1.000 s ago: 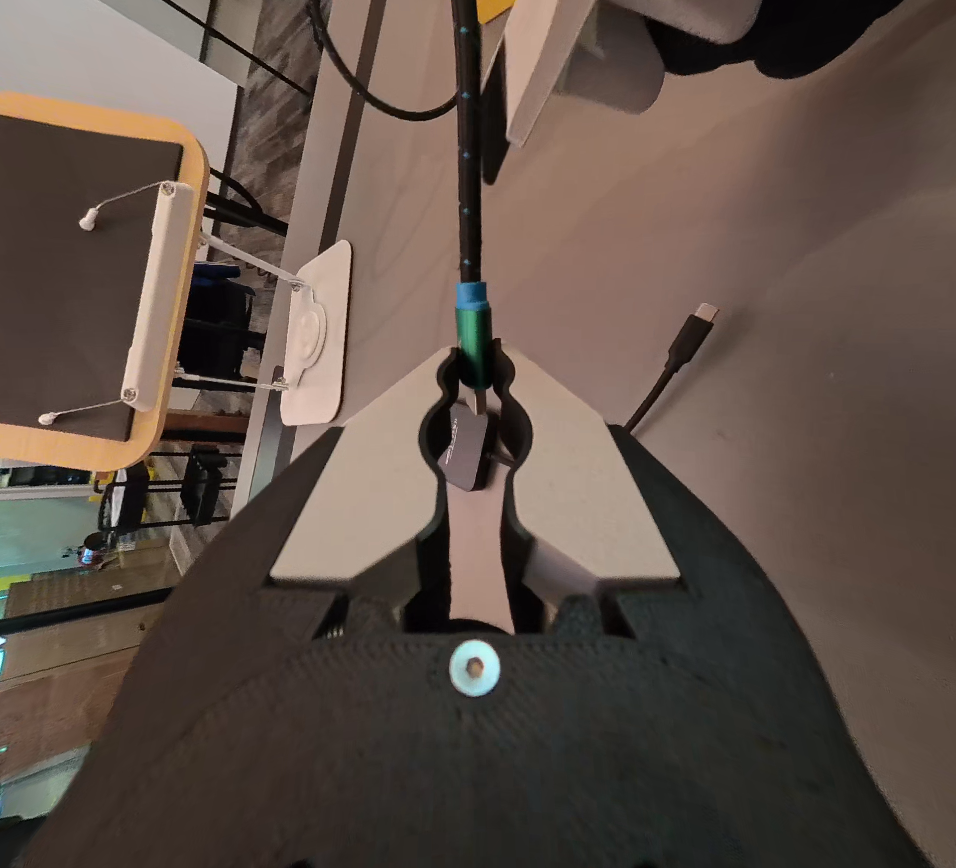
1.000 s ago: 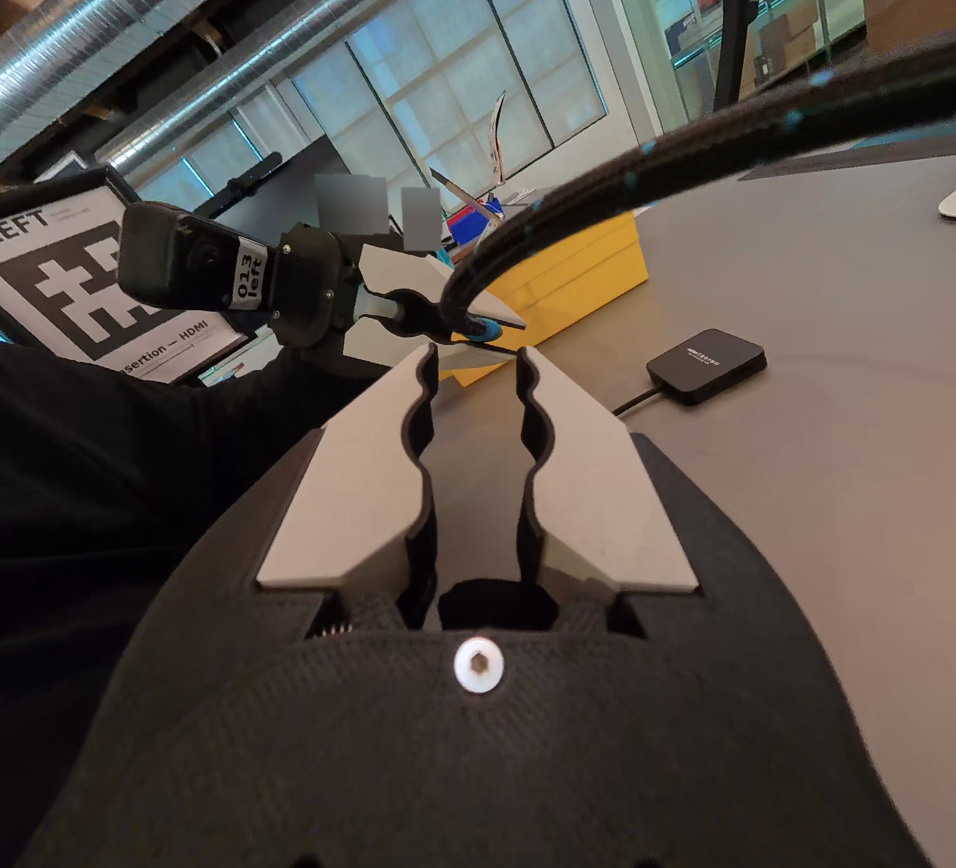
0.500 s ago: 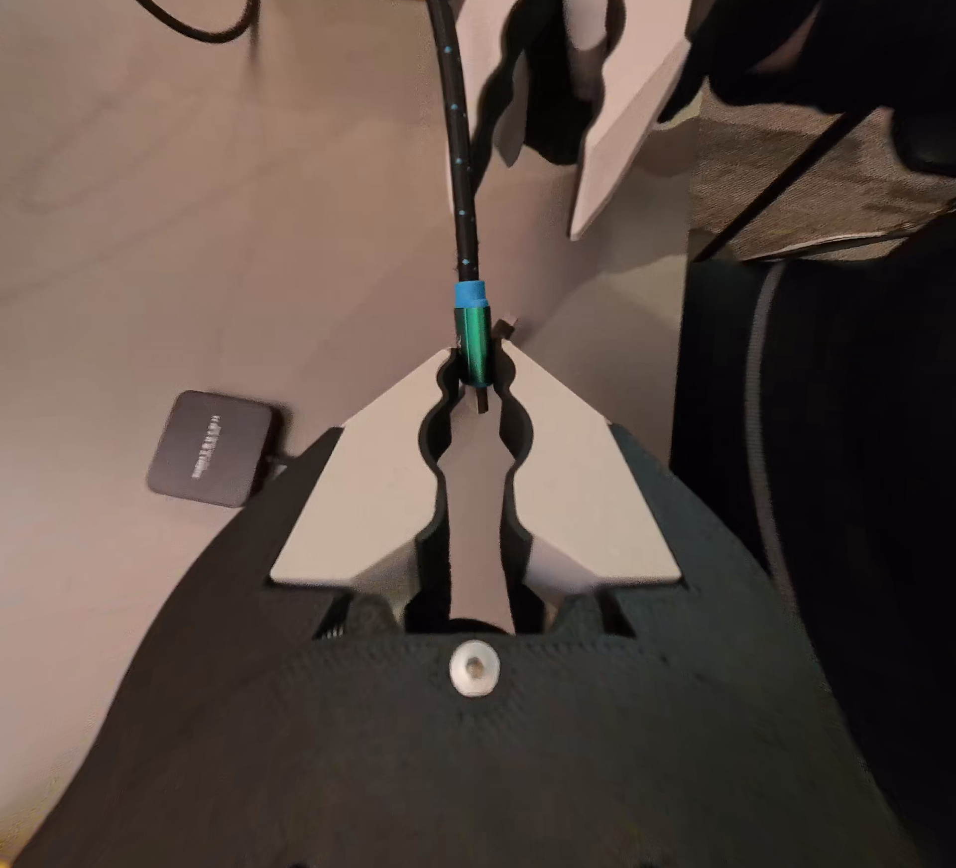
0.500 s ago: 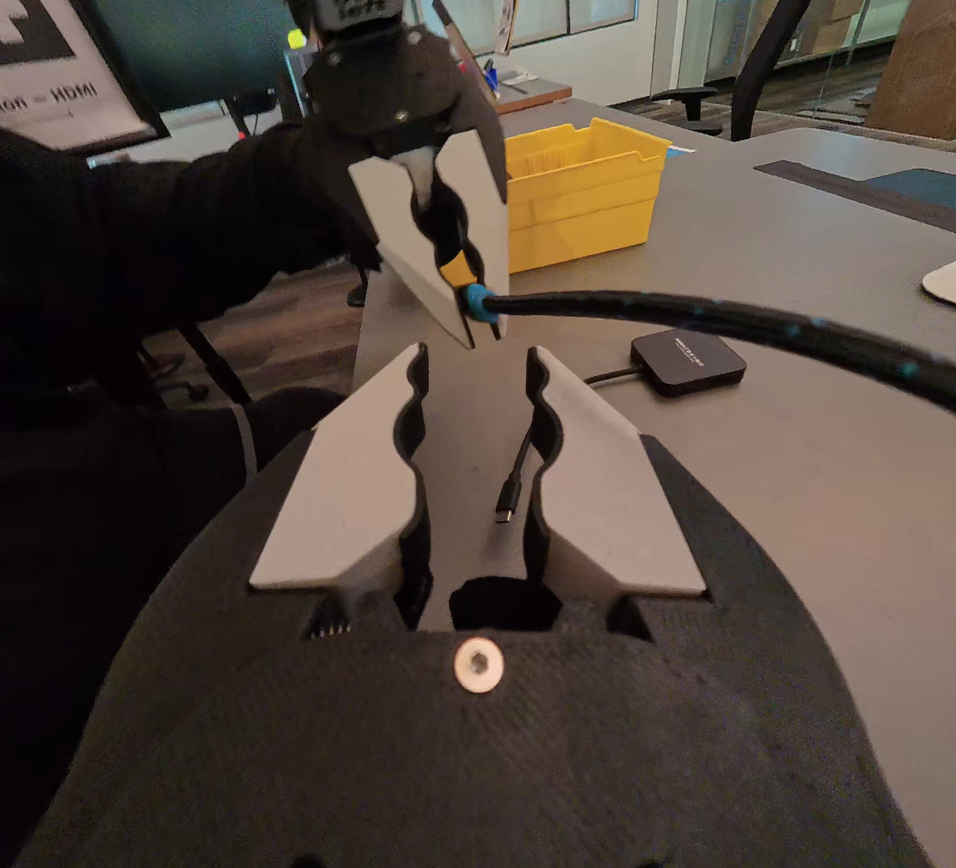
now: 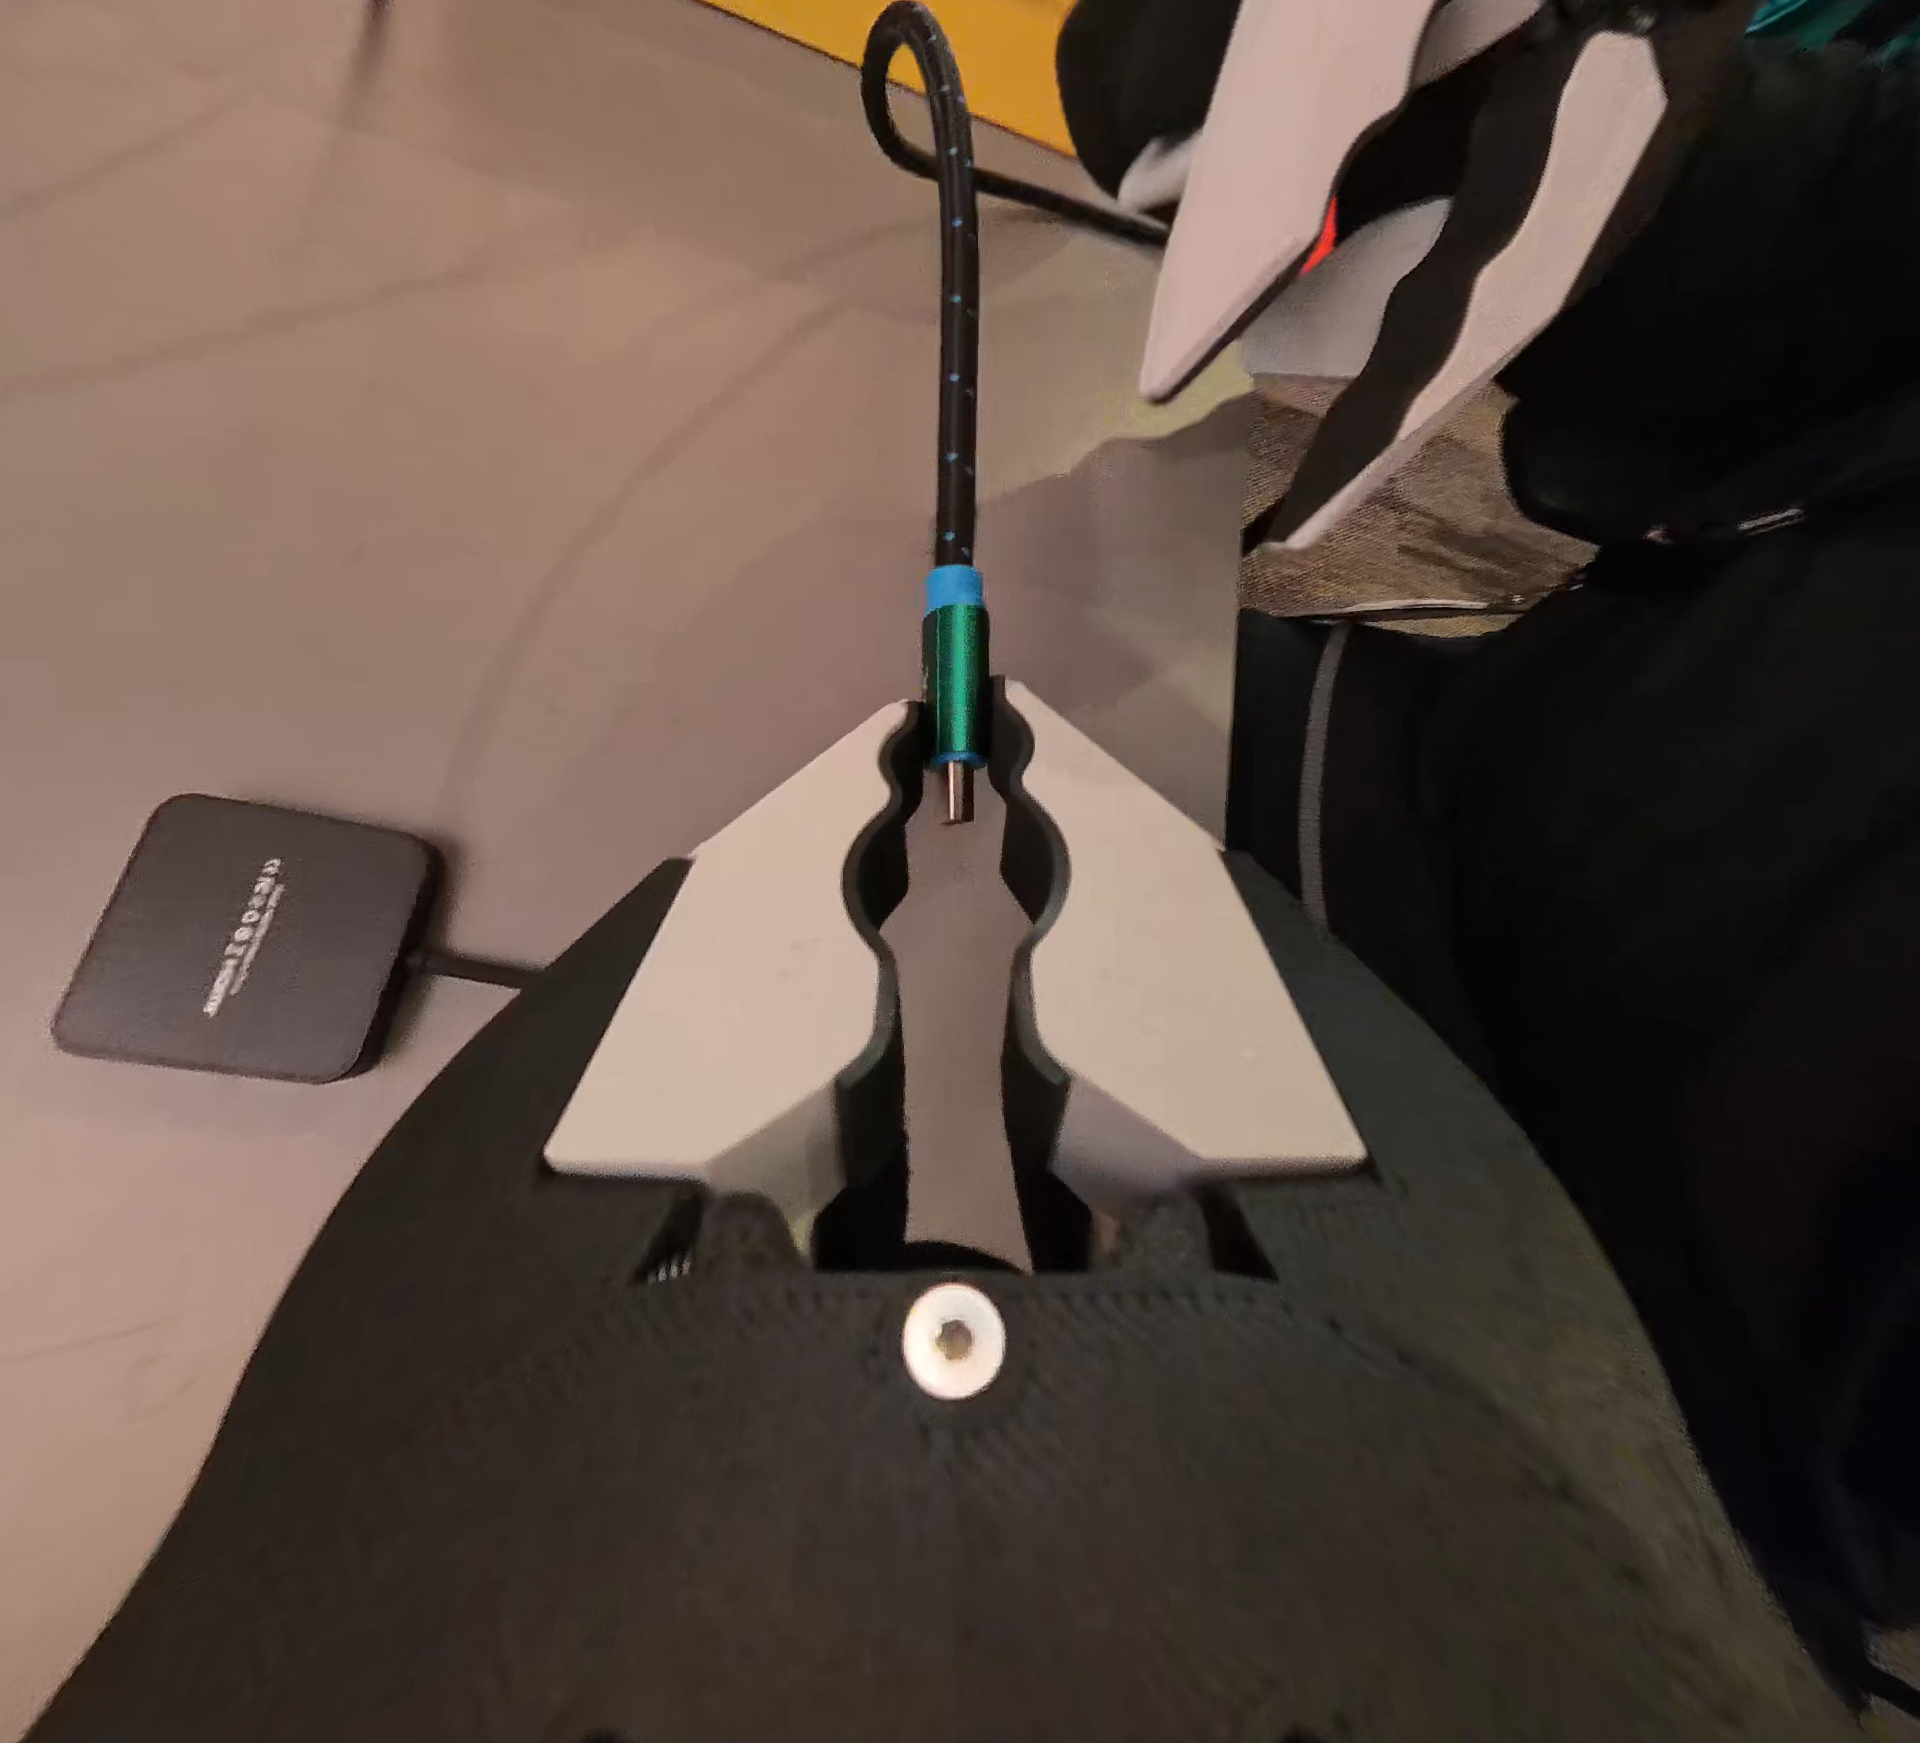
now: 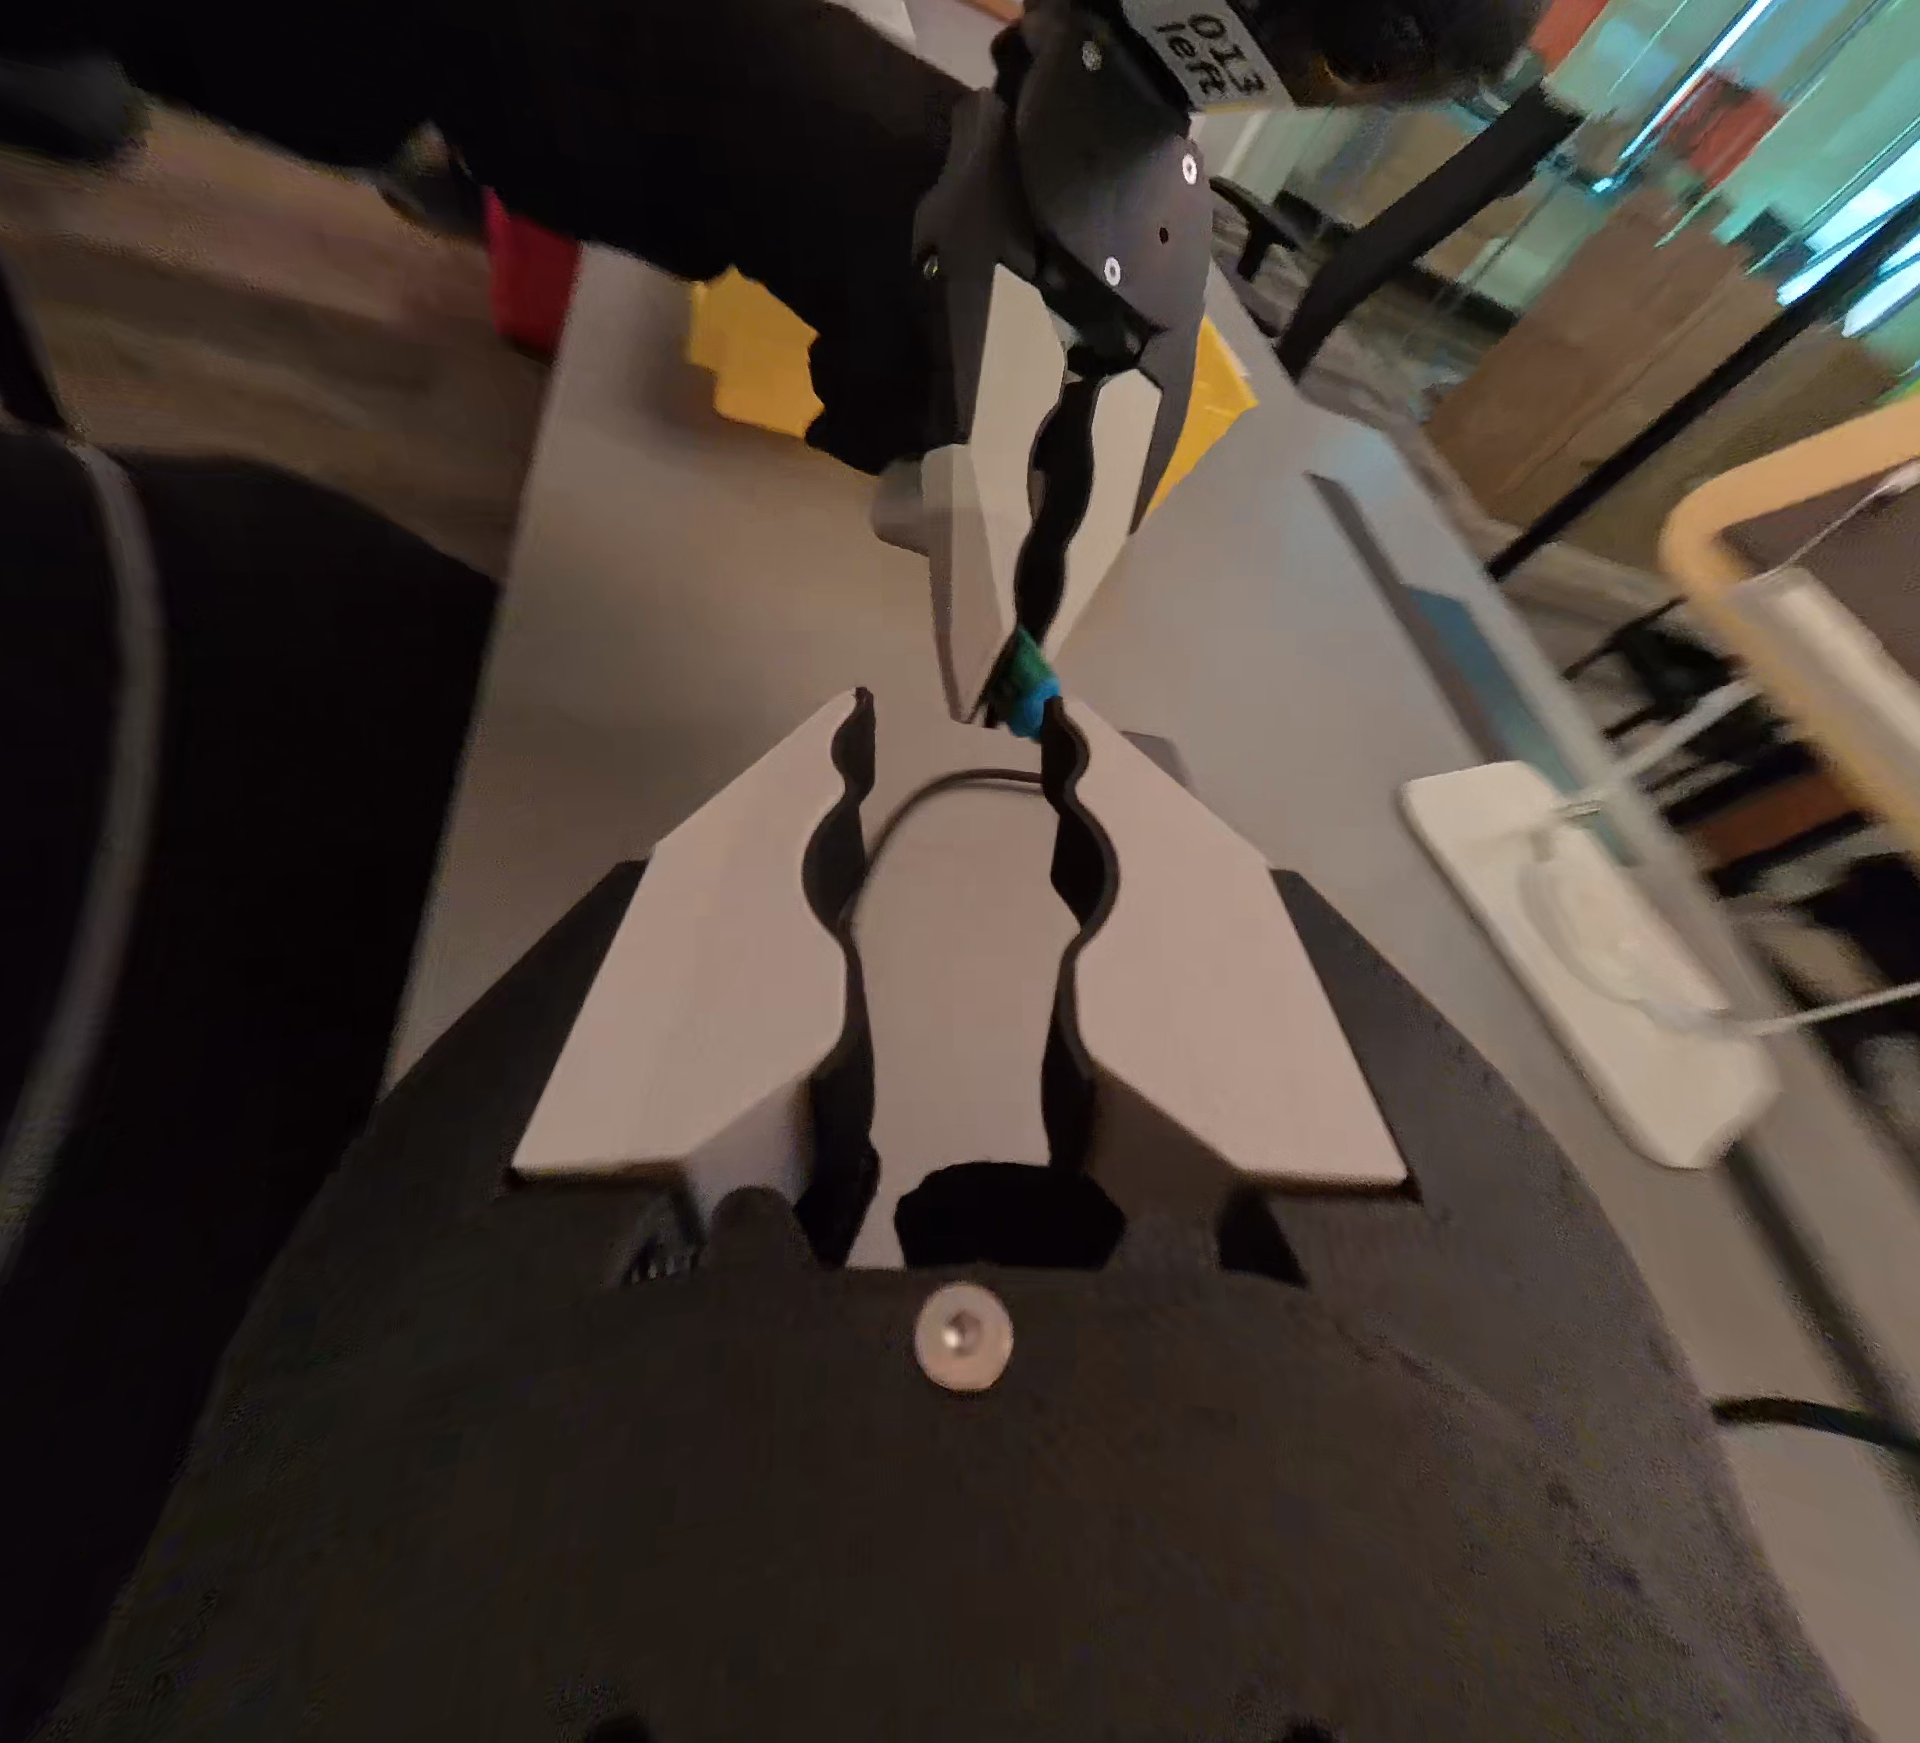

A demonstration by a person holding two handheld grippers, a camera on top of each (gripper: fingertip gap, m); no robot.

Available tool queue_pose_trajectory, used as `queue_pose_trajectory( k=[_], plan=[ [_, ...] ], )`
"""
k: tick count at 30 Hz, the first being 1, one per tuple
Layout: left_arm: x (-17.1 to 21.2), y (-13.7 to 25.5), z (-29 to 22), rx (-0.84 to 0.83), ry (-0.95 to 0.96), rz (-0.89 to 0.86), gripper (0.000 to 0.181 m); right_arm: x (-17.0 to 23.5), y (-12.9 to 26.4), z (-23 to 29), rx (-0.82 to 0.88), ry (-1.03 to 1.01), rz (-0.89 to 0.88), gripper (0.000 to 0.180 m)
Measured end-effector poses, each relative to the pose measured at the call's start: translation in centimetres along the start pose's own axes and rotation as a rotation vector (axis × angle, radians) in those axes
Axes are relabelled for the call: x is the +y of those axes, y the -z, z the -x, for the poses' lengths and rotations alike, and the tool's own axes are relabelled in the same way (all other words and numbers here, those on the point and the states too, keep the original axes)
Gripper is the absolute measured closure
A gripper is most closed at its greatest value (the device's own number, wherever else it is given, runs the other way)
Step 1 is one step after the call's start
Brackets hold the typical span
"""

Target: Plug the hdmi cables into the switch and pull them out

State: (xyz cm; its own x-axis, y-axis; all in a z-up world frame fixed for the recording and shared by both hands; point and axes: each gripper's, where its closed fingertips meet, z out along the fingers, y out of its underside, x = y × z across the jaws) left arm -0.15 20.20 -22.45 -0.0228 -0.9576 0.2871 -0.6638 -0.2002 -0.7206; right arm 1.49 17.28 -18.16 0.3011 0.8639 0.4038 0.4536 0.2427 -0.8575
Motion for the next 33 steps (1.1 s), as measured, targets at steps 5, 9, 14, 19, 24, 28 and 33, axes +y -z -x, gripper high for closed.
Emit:
queue_pose_trajectory(
  k=[5, 9, 14, 19, 24, 28, 33],
  plan=[
    [-0.7, 0.5, -0.6, 0.140, 0.031, -0.007, 0.172, 0.3, -0.3, -2.0, 0.100, 0.412, 0.159, 0.145],
    [-1.1, 1.5, -1.1, 0.254, 0.028, -0.001, 0.172, 0.2, -1.5, -2.1, 0.072, 0.625, 0.189, 0.141],
    [-1.0, 2.0, -2.1, 0.400, -0.009, 0.046, 0.172, 1.2, -3.3, -1.8, 0.003, 0.731, 0.206, 0.147],
    [-1.0, 2.3, -3.2, 0.522, -0.063, 0.074, 0.172, -0.3, -4.3, -0.8, 0.037, 0.802, 0.145, 0.152],
    [-0.7, 2.5, -3.5, 0.616, -0.039, 0.088, 0.172, -0.2, -4.7, -0.8, 0.062, 0.806, 0.136, 0.154],
    [-0.3, 2.8, -4.2, 0.716, -0.010, 0.127, 0.172, -0.4, -4.7, -0.1, 0.004, 0.743, 0.093, 0.155],
    [-0.5, 3.2, -5.1, 0.834, 0.048, 0.154, 0.171, -1.0, -4.4, 0.4, -0.041, 0.632, 0.041, 0.156]
  ],
)
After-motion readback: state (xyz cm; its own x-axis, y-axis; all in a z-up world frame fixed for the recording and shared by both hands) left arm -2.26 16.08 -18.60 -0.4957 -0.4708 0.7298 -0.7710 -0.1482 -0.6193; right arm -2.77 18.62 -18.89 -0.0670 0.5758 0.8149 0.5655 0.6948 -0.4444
